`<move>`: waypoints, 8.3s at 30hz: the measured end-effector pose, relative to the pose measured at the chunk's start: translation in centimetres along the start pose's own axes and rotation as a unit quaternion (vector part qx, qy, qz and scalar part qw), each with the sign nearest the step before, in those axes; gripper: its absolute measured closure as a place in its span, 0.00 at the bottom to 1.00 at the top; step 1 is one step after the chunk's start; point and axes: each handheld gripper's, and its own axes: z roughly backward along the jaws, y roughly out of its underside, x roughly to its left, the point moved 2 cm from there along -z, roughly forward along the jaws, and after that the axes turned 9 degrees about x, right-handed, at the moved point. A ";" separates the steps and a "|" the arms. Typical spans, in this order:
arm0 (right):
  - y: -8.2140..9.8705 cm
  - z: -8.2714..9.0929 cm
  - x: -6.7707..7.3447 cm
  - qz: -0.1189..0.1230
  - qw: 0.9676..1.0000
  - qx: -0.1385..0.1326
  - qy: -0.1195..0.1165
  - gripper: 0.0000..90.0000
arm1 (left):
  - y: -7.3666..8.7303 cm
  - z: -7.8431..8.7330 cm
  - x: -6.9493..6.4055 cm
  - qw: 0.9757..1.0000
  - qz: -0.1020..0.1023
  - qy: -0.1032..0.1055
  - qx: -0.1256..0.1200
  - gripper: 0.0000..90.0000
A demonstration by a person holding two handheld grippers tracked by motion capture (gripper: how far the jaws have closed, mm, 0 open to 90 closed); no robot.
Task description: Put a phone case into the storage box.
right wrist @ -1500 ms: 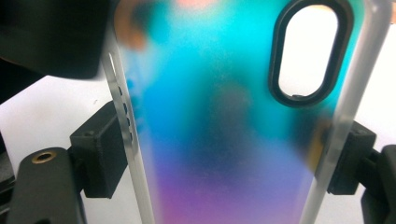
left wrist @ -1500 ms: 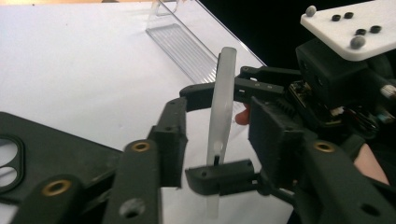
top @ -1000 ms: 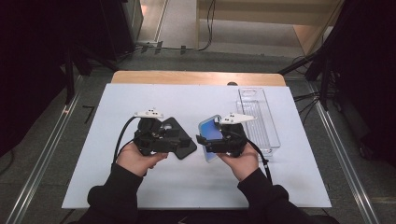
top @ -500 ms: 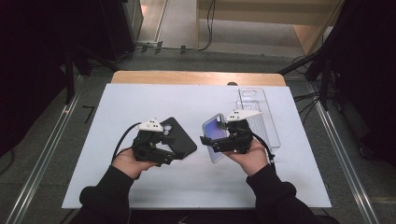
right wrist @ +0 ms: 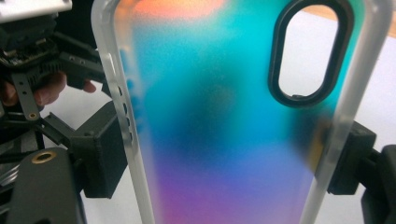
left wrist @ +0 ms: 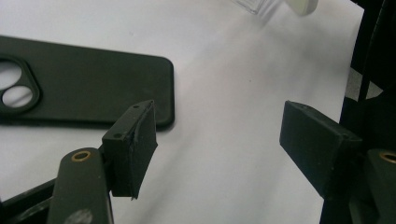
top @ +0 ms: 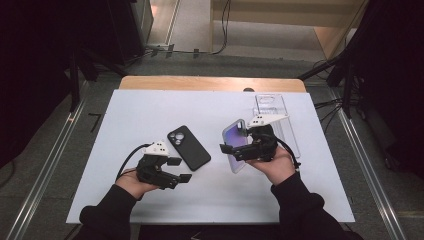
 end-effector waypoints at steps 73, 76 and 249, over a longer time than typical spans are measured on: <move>-5.2 1.7 -18.4 -0.169 0.958 -0.059 0.225 0.18 | 4.2 2.4 1.9 0.991 0.119 -0.045 -0.041 0.31; -5.1 1.0 -19.0 -0.174 0.954 -0.058 0.235 0.18 | 4.2 2.4 1.9 0.991 0.119 -0.043 -0.039 0.31; 8.7 2.1 -2.0 -0.039 0.995 0.091 0.003 0.23 | 3.2 3.3 2.0 0.995 0.093 -0.013 -0.041 0.30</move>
